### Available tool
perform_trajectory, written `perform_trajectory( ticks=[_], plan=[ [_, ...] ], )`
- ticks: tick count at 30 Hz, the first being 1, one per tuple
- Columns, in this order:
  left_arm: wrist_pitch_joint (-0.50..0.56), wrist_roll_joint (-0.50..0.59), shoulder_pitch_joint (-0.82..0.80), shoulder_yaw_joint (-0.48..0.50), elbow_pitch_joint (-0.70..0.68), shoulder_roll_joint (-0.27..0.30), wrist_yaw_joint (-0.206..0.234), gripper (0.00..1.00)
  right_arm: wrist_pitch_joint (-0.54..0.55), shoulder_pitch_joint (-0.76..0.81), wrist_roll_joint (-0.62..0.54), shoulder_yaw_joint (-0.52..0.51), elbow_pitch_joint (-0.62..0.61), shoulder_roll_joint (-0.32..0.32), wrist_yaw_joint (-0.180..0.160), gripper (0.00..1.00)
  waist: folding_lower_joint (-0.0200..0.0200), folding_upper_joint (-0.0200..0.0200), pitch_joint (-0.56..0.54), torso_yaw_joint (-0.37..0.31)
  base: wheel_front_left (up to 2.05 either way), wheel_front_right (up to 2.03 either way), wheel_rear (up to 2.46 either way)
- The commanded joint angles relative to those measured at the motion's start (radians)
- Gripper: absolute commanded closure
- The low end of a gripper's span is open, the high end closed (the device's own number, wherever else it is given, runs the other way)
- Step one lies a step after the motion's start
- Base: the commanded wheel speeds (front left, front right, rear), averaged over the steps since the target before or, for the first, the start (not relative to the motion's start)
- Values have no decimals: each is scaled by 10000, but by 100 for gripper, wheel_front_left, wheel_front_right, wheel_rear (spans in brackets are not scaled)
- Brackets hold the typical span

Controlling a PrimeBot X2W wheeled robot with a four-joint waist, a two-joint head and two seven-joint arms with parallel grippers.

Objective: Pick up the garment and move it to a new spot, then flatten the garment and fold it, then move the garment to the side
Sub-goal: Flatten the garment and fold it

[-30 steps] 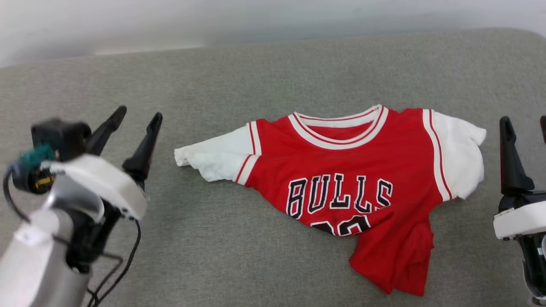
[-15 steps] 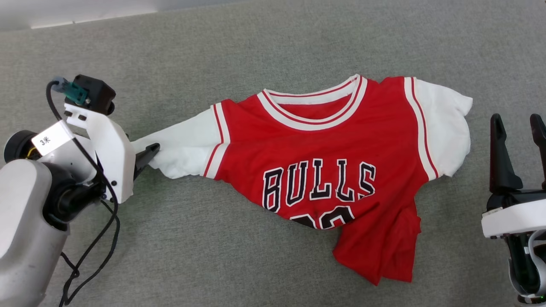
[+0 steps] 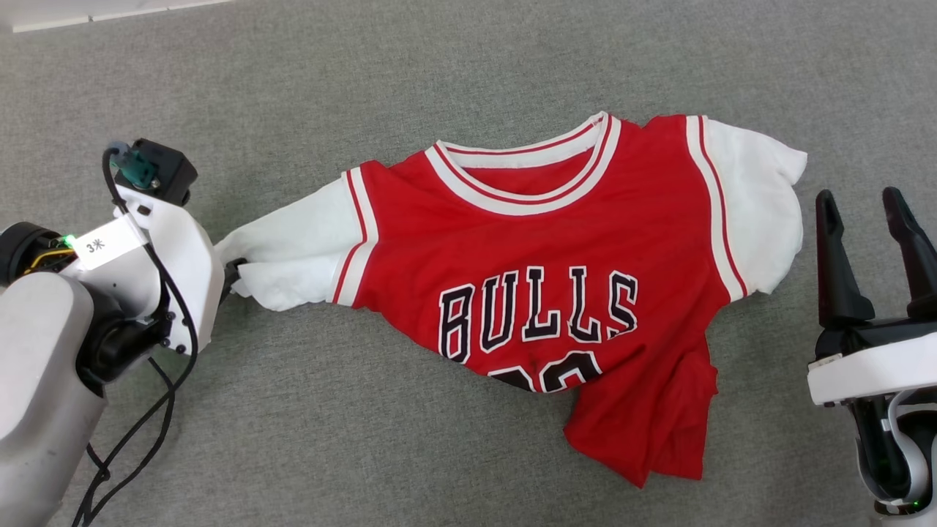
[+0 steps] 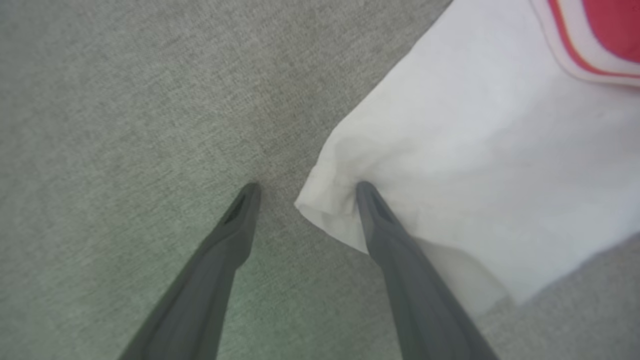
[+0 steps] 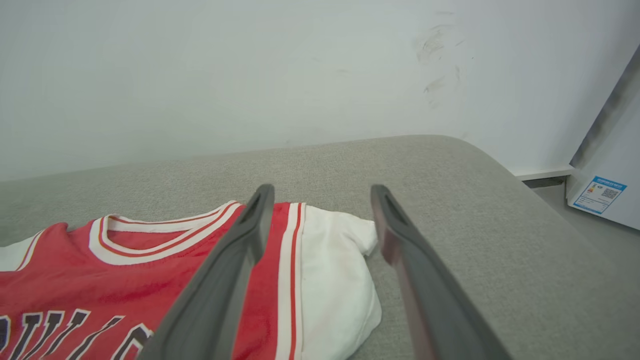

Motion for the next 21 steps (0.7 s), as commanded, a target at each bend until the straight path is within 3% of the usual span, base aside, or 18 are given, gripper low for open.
perform_trajectory(
  ticks=[1, 3, 4, 6, 13, 21],
  plan=[
    [180, -128, 335, -374, 235, -206, -87, 0, -24, -130, 54, 9, 42, -80, -7, 0, 0, -1, 12, -5, 0, 0, 0],
    [467, -339, 503, -641, 381, -297, -124, 0, -51, -174, 50, 10, 87, -126, -7, 0, 0, -1, 24, -3, 0, 0, 0],
    [661, -516, 625, -760, 450, -349, -138, 100, -65, -176, 56, -7, 116, -156, -7, 0, 0, -1, 14, 1, 0, 0, 0],
    [586, -654, 689, -767, 440, -357, -139, 100, -81, -167, 75, -52, 175, -213, -7, 0, 0, -1, -10, 20, 0, 0, 0],
    [-1871, -217, 311, 159, 403, -425, 256, 100, 595, -168, 114, 387, 334, -1067, -7, 0, 0, -1, -322, 249, 0, 0, 0],
    [-4689, 641, 302, 668, -499, -613, 729, 100, 3644, -256, 336, 462, 74, -2382, -6, 0, 0, -1, -771, 909, 0, 0, 0]
  ],
)
